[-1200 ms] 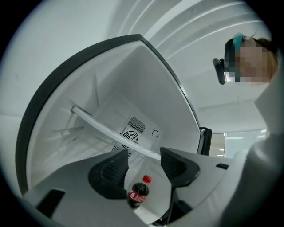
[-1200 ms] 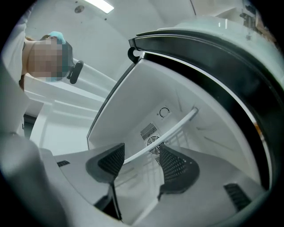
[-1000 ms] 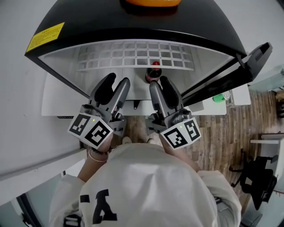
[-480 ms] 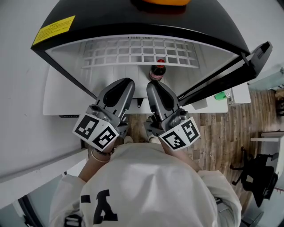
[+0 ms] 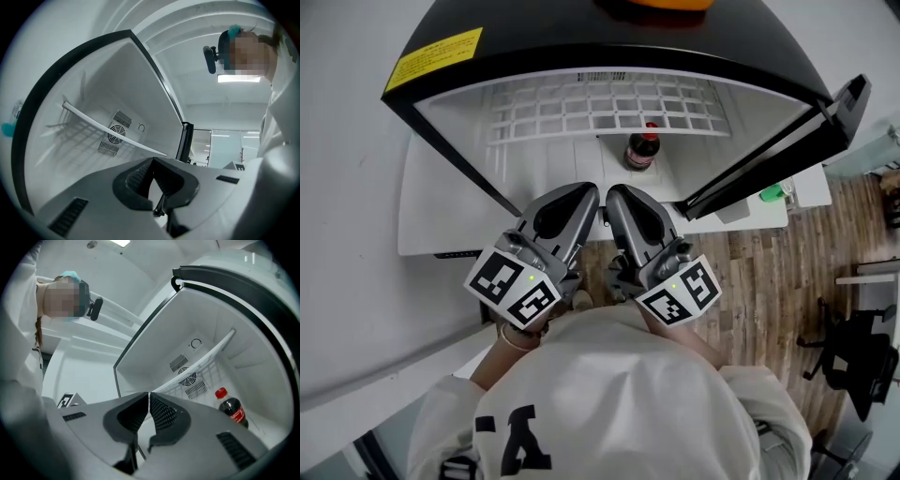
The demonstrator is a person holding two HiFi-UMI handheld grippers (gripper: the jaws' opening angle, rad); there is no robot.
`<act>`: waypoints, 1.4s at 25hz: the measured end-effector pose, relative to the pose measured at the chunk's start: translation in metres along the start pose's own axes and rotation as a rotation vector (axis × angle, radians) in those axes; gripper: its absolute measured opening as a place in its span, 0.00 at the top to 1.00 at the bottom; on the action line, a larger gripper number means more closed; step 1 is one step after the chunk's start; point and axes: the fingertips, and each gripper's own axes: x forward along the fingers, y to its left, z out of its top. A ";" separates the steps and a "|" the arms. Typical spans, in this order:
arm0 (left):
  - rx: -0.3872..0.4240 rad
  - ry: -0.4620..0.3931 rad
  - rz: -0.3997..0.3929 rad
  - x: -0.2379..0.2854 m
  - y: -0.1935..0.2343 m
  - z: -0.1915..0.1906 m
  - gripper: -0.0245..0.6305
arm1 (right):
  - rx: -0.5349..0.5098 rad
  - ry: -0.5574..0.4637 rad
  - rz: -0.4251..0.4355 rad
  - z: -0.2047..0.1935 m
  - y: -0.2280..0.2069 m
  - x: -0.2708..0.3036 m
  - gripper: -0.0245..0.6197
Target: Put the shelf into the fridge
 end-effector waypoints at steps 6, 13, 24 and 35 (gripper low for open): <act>-0.036 -0.002 0.001 -0.011 -0.006 -0.007 0.95 | 0.024 -0.009 -0.020 -0.003 0.004 -0.010 0.91; 0.001 -0.034 0.036 -0.021 -0.031 0.001 0.95 | 0.015 -0.032 -0.001 0.012 0.012 -0.029 0.91; 0.068 -0.010 0.058 -0.029 -0.120 -0.040 0.95 | -0.020 -0.013 -0.013 0.037 0.017 -0.122 0.91; 0.031 -0.037 0.099 -0.061 -0.209 -0.077 0.95 | -0.026 0.029 0.044 0.051 0.059 -0.214 0.91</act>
